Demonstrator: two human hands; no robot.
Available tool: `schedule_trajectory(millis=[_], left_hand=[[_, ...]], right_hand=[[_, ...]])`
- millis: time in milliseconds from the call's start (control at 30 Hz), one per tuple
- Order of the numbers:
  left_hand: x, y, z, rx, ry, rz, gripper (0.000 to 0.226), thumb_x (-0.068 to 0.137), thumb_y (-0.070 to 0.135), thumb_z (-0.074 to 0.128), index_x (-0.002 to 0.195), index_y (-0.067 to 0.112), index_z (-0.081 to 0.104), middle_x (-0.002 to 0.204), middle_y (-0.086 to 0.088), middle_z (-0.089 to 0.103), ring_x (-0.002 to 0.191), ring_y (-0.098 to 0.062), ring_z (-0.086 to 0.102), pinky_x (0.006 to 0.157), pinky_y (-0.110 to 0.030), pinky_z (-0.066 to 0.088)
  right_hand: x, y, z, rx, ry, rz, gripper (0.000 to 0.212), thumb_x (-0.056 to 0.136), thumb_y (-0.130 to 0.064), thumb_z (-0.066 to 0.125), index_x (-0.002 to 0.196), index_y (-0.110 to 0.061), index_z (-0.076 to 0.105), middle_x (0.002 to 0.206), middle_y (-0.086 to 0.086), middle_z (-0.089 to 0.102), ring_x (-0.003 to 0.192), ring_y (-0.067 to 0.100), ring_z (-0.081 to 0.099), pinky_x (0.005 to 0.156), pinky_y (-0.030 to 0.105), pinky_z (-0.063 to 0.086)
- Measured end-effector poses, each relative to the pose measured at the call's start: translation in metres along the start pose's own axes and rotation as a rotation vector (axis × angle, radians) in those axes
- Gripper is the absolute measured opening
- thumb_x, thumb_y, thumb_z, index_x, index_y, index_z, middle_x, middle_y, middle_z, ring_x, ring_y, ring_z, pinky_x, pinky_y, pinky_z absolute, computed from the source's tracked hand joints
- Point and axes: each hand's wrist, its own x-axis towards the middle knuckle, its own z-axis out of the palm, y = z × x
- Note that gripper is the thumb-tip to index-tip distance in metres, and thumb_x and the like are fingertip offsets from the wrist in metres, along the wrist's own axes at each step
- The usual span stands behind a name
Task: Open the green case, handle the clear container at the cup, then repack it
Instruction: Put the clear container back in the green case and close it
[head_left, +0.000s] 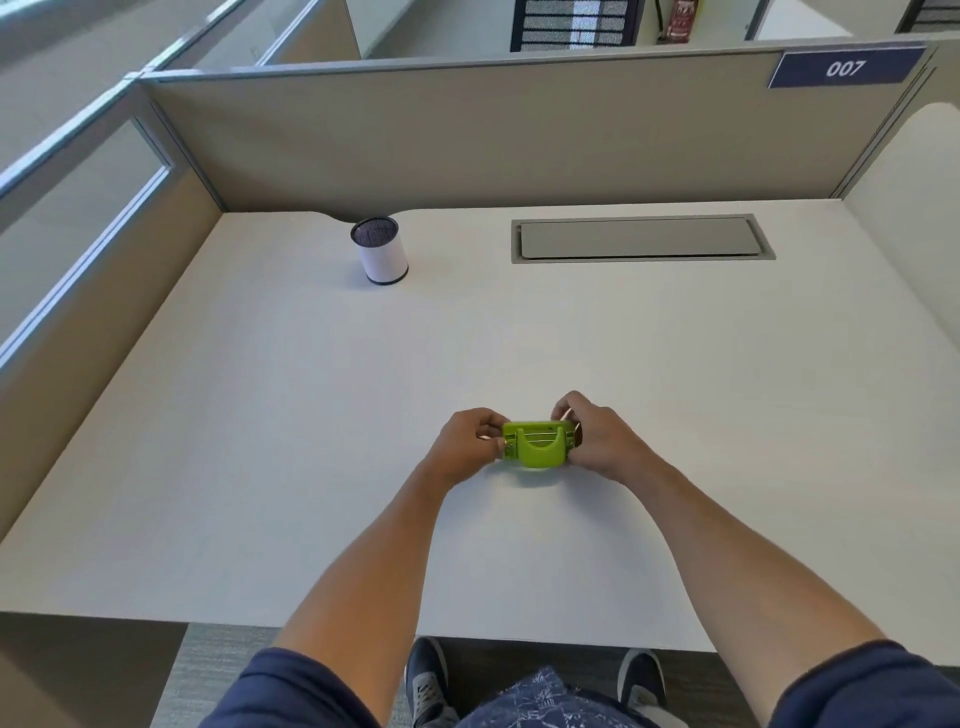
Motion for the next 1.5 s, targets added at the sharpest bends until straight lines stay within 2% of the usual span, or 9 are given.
schedule_trajectory(millis=[233,433,667,767,900,1000,1133,1400,1500], left_hand=[[-0.002,-0.001,0.005,0.025,0.221,0.027,0.032,0.087,-0.007,0.057,0.100,0.018,0.072,0.095,0.000,0.075,0.093,-0.018,0.073,0.089,-0.038,0.061],[-0.005,-0.001,0.007,0.051,0.298,0.047,0.032,0.089,-0.004,0.058,0.092,0.025,0.070,0.089,0.005,0.073,0.089,-0.014,0.072,0.085,-0.035,0.062],[-0.009,0.004,0.012,0.079,0.311,0.050,0.036,0.084,-0.004,0.058,0.084,0.031,0.065,0.085,0.010,0.070,0.073,0.007,0.066,0.061,-0.002,0.047],[-0.006,0.001,0.011,0.019,0.299,-0.001,0.032,0.083,-0.004,0.057,0.088,0.025,0.069,0.087,0.003,0.072,0.072,0.003,0.068,0.063,-0.009,0.053],[-0.004,0.004,0.008,-0.182,0.279,-0.084,0.028,0.068,0.007,0.055,0.090,0.011,0.072,0.083,-0.009,0.073,0.077,-0.026,0.072,0.076,-0.045,0.063],[-0.002,0.005,0.005,-0.305,0.260,-0.142,0.030,0.064,0.008,0.052,0.087,0.011,0.070,0.079,-0.009,0.074,0.074,-0.027,0.076,0.062,-0.035,0.061],[-0.003,0.010,0.005,-0.350,0.196,-0.157,0.025,0.078,0.003,0.052,0.094,0.010,0.070,0.086,-0.015,0.079,0.072,-0.029,0.079,0.052,-0.021,0.053],[-0.001,0.012,0.008,-0.310,0.134,-0.155,0.027,0.082,-0.006,0.052,0.089,0.009,0.073,0.080,-0.014,0.075,0.064,-0.022,0.078,0.050,-0.021,0.046],[-0.001,0.014,0.008,-0.255,0.121,-0.116,0.029,0.079,0.003,0.055,0.101,0.007,0.074,0.084,-0.011,0.075,0.069,-0.021,0.076,0.055,-0.024,0.046]], right_hand=[[-0.003,0.007,-0.009,0.392,0.002,-0.008,0.030,0.080,0.006,0.063,0.098,-0.013,0.077,0.093,0.016,0.078,0.077,0.015,0.071,0.077,0.029,0.059],[-0.003,0.006,-0.005,0.362,0.034,-0.030,0.022,0.090,0.002,0.067,0.098,-0.016,0.078,0.086,0.008,0.079,0.073,0.009,0.074,0.073,0.015,0.057],[0.001,0.007,-0.004,0.254,0.072,-0.036,0.021,0.092,0.002,0.063,0.094,-0.014,0.077,0.066,-0.001,0.069,0.057,0.005,0.061,0.066,0.014,0.050],[0.002,0.007,-0.006,0.341,0.081,-0.030,0.017,0.092,0.000,0.065,0.099,-0.009,0.077,0.072,0.004,0.071,0.059,0.007,0.063,0.067,0.016,0.051],[0.001,0.006,-0.006,0.625,0.127,-0.017,0.020,0.094,-0.003,0.066,0.112,-0.002,0.075,0.092,0.010,0.075,0.075,0.014,0.066,0.070,0.018,0.055],[0.000,0.008,-0.006,0.784,0.059,0.005,0.029,0.090,0.004,0.068,0.119,0.003,0.069,0.103,0.016,0.074,0.084,0.020,0.070,0.073,0.023,0.059],[0.001,0.008,-0.004,0.853,0.013,0.069,0.024,0.088,-0.002,0.073,0.112,0.002,0.072,0.090,0.018,0.077,0.076,0.025,0.074,0.071,0.026,0.063],[0.004,0.013,-0.005,0.853,0.010,0.171,0.019,0.083,0.003,0.076,0.102,0.008,0.073,0.076,0.019,0.076,0.061,0.022,0.072,0.060,0.025,0.061],[0.002,0.016,-0.002,0.865,0.054,0.215,0.017,0.082,0.005,0.076,0.099,0.006,0.073,0.074,0.019,0.076,0.060,0.022,0.072,0.059,0.025,0.061]])
